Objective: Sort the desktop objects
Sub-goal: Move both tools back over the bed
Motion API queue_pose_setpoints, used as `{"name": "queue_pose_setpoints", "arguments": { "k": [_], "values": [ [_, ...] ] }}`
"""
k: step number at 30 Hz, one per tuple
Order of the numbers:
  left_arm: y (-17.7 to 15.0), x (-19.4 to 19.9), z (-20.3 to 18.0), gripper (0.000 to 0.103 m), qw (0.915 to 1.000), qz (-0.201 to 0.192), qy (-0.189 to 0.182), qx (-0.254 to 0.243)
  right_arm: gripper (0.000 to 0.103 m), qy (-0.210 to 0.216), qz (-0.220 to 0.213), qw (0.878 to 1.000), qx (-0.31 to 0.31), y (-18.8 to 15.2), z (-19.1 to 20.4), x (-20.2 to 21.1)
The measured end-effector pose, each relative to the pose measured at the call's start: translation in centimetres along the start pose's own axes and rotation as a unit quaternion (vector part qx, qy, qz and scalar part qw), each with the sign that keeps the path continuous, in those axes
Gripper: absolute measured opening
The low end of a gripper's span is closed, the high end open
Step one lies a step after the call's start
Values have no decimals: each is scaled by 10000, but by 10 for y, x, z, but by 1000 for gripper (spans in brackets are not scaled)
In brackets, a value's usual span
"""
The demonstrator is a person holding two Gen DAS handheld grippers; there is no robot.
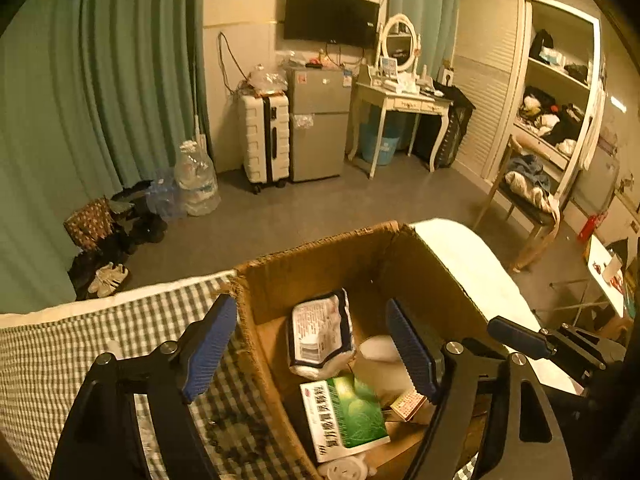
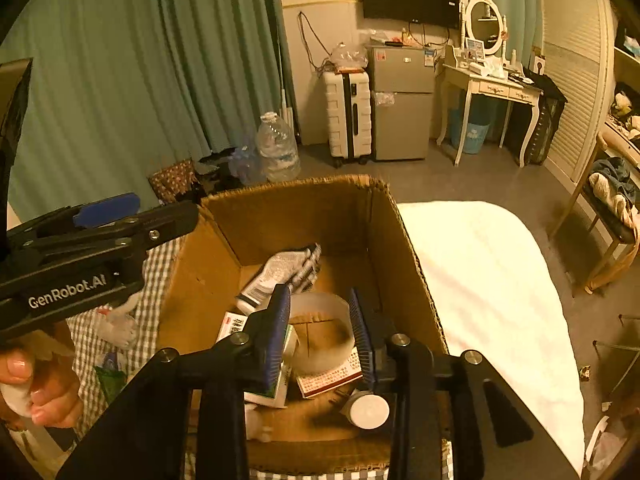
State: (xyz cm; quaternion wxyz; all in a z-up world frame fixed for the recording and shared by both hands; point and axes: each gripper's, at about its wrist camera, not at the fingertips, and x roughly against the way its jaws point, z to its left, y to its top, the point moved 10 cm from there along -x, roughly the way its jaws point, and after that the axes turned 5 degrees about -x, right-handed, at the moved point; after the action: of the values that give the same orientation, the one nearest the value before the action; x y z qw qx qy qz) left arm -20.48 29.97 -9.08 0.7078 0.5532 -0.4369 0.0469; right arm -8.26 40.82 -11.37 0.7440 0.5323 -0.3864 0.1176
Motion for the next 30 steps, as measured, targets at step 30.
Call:
{"name": "queue_pose_setpoints", "arguments": {
  "k": [30],
  "values": [
    [-5, 95, 138, 103, 9923, -538, 615, 928, 58, 242, -446, 9987, 34, 49, 72, 33]
  ]
}}
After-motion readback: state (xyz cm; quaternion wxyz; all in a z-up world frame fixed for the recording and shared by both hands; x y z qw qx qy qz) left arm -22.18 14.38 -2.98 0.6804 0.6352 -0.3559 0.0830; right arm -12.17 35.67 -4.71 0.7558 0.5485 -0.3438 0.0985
